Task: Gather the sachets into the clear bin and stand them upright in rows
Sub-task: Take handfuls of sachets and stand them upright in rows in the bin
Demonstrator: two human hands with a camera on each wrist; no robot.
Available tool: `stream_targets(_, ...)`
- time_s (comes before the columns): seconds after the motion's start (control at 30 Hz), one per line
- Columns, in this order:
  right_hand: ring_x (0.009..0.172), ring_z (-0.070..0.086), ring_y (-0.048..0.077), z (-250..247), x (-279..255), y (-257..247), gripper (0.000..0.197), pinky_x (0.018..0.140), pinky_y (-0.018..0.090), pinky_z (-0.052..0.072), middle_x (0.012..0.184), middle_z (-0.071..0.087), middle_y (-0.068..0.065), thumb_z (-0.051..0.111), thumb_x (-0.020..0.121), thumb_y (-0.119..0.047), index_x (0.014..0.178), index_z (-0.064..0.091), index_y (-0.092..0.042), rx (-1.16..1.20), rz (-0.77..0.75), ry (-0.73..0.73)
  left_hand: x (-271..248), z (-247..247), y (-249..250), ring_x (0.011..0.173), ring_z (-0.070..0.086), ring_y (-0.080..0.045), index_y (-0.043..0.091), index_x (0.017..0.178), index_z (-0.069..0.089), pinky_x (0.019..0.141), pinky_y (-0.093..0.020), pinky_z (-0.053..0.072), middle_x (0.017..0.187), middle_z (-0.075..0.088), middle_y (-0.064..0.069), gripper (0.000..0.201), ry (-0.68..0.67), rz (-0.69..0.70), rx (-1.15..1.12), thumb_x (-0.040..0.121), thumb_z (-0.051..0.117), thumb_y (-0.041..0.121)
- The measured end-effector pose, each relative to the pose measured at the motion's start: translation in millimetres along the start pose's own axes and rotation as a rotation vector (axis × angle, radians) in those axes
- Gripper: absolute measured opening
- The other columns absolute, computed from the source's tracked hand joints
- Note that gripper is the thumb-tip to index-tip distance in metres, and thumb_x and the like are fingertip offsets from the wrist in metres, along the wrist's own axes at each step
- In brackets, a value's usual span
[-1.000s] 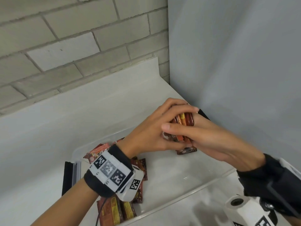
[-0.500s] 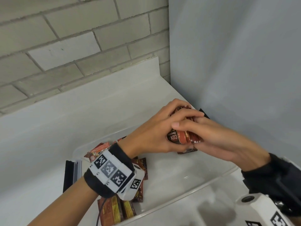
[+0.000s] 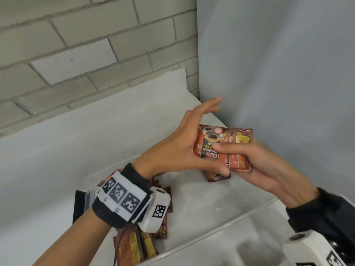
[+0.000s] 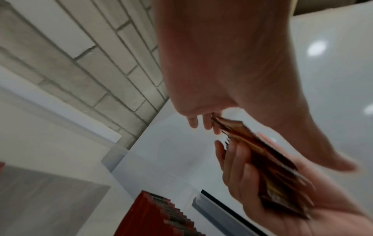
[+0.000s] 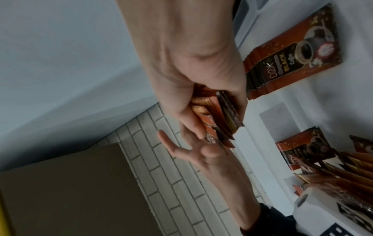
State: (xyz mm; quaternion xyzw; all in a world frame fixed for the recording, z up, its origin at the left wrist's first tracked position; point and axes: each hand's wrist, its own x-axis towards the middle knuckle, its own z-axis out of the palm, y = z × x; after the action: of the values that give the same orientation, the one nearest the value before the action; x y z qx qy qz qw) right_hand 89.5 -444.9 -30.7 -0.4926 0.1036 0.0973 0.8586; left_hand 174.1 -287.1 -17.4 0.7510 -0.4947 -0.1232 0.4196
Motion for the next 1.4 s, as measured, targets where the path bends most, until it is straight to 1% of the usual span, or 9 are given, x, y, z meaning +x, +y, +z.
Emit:
stream_targets(0.2,0.094,0.071,0.025,-5,-3,-2,0.045,0.079,0.032,0.058,0.11,0.071,0.017,0.07,0.069,-0.017,0.113,0.069,-0.005,0.054,-0.008,0.025,0,-5,5,0.091,0.061,-0.018,0.015,0.109,0.044,0.081,-0.041,0.054,0.101,0.055,-0.003,0.051,0.127,-0.296,-0.398,0.073,0.08,0.012)
stream_targets(0.33,0.092,0.071,0.021,-4,-6,0,0.035,0.078,0.032,0.057,0.111,0.071,0.013,0.069,0.072,-0.027,0.104,0.076,-0.018,0.092,0.014,-0.037,3,-12,8,0.082,0.063,-0.022,0.012,0.105,0.057,0.06,-0.022,0.053,0.1,0.058,-0.008,0.033,0.138,-0.331,-0.511,0.078,0.071,-0.001)
stream_targets(0.6,0.07,0.072,0.017,-10,-9,-1,0.028,0.059,0.031,0.059,0.089,0.075,0.008,0.07,0.061,-0.038,0.08,0.079,-0.02,0.113,0.063,0.048,0,-34,8,0.112,0.06,-0.014,0.01,0.128,0.057,0.09,-0.026,0.051,0.121,0.062,-0.002,0.032,-0.046,-0.192,-0.313,0.099,0.044,0.006)
stream_targets(0.7,0.066,0.071,0.017,-8,-9,-1,0.024,0.057,0.03,0.059,0.087,0.074,0.009,0.067,0.068,-0.029,0.088,0.075,-0.017,0.085,0.075,0.043,4,-35,10,0.107,0.057,-0.009,0.018,0.123,0.058,0.085,-0.025,0.051,0.121,0.053,-0.001,0.029,-0.12,-0.166,-0.187,0.097,0.049,0.012)
stream_targets(0.77,0.069,0.072,0.018,-8,-10,0,0.029,0.057,0.029,0.058,0.091,0.075,0.01,0.068,0.07,-0.024,0.098,0.071,-0.015,0.068,0.08,0.055,7,-36,14,0.096,0.061,-0.021,0.023,0.115,0.059,0.08,-0.033,0.056,0.12,0.052,-0.004,0.024,-0.077,-0.206,-0.182,0.093,0.059,0.013)
stream_targets(0.9,0.078,0.073,0.02,-12,-9,1,0.045,0.062,0.03,0.059,0.099,0.074,0.011,0.075,0.068,-0.014,0.111,0.066,-0.012,0.064,0.052,0.107,8,-35,19,0.092,0.066,-0.03,0.014,0.094,0.063,0.077,-0.034,0.056,0.102,0.066,-0.007,0.024,0.113,-0.3,-0.268,0.075,0.071,0.026)
stream_targets(1.13,0.093,0.072,0.024,-4,-11,2,0.042,0.071,0.031,0.059,0.109,0.072,0.013,0.063,0.075,-0.013,0.116,0.063,-0.007,0.136,-0.1,0.091,6,-40,21,0.081,0.071,-0.022,0.011,0.093,0.073,0.082,-0.027,0.056,0.084,0.074,-0.009,0.014,0.049,-0.378,-0.242,0.079,0.073,0.01)
stream_targets(1.3,0.092,0.07,0.022,-15,-8,3,0.028,0.093,0.046,0.053,0.097,0.07,0.008,0.071,0.072,-0.017,0.1,0.067,-0.014,0.317,-0.33,0.39,3,-55,14,0.093,0.066,-0.03,0.014,0.094,0.077,0.09,-0.045,0.05,0.095,0.073,-0.001,0.02,-0.086,-0.328,-0.078,0.075,0.076,0.019)
stream_targets(1.4,0.095,0.068,0.023,-20,-8,5,0.025,0.097,0.052,0.049,0.099,0.065,0.01,0.072,0.075,-0.018,0.098,0.064,-0.015,0.373,-0.377,0.412,5,-41,7,0.085,0.065,-0.017,0.017,0.095,0.078,0.082,-0.031,0.051,0.092,0.072,0.001,0.019,-0.201,-0.254,0.038,0.076,0.077,0.019)
